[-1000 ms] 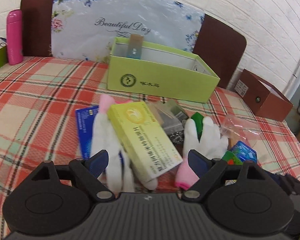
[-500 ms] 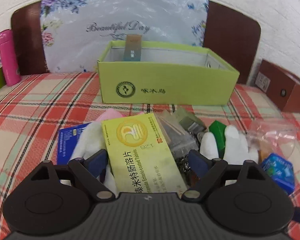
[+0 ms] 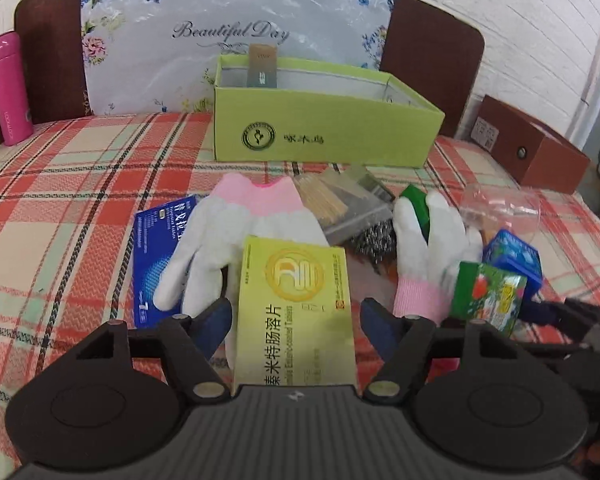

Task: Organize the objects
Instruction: 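Grasp the yellow medicine box with left tool while right tool grasps the small green box, then lower both held boxes into the lime-green shoebox and open both tools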

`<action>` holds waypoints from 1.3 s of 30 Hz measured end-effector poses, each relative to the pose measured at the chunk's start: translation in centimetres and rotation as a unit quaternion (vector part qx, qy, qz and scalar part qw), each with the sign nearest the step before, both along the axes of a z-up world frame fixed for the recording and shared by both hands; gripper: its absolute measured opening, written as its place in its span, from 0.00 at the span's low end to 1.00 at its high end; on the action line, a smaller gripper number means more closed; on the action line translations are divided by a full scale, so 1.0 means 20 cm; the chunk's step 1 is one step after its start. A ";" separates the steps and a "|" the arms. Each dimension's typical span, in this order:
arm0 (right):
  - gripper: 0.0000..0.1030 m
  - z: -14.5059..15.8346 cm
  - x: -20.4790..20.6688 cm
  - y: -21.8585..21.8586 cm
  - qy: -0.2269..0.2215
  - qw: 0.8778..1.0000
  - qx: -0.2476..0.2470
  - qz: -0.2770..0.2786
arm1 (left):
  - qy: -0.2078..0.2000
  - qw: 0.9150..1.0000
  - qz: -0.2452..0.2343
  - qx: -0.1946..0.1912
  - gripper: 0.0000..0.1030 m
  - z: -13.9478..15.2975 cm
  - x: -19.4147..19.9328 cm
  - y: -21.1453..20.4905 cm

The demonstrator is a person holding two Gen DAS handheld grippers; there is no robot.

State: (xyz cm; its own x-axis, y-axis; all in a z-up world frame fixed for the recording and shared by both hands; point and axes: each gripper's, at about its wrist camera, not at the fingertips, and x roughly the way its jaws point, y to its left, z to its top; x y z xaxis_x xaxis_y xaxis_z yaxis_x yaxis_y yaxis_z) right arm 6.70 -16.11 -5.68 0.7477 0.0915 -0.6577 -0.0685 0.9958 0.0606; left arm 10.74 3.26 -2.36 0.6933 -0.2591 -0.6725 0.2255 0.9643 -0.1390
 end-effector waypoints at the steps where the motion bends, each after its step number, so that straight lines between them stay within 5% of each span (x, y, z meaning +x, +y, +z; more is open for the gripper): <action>1: 0.69 0.01 -0.02 -0.01 0.000 1.000 0.001 0.003 | 0.004 1.000 -0.004 0.003 0.72 -0.01 0.00 -0.01; 8: 0.71 -0.02 0.00 -0.01 0.016 1.000 0.000 0.000 | 0.004 0.999 -0.022 0.048 0.72 -0.08 -0.01 -0.07; 16: 0.64 0.08 -0.08 -0.03 0.003 1.000 0.006 0.013 | 0.002 0.999 -0.051 0.017 0.67 -0.01 -0.03 -0.05; 18: 0.27 0.13 -0.10 -0.05 -0.010 1.000 0.011 0.018 | -0.010 0.998 -0.060 0.004 0.67 0.04 -0.04 -0.05; 20: 0.22 0.18 -0.07 -0.08 -0.006 0.999 0.040 0.025 | -0.028 0.998 -0.064 -0.008 0.67 0.09 -0.04 -0.06; 25: 0.22 0.15 -0.02 -0.07 0.002 0.999 0.036 0.038 | -0.047 0.997 -0.060 -0.014 0.67 0.14 -0.02 -0.06; 32: 0.18 0.10 0.00 -0.06 0.034 0.996 0.067 0.056 | -0.022 0.998 -0.056 -0.032 0.67 0.10 0.03 -0.04; 39: 0.18 0.33 0.09 -0.07 -0.044 0.994 0.072 0.077 | -0.074 0.994 -0.052 -0.059 0.67 0.29 0.17 -0.04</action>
State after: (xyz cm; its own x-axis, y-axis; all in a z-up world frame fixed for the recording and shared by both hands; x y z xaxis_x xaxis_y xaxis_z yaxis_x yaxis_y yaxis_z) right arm 8.57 -17.61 1.02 0.7712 0.2971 -0.5630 -0.2301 0.9547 0.1886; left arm 14.15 2.53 3.47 0.7478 -0.4046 -0.5263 0.3487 0.9140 -0.2073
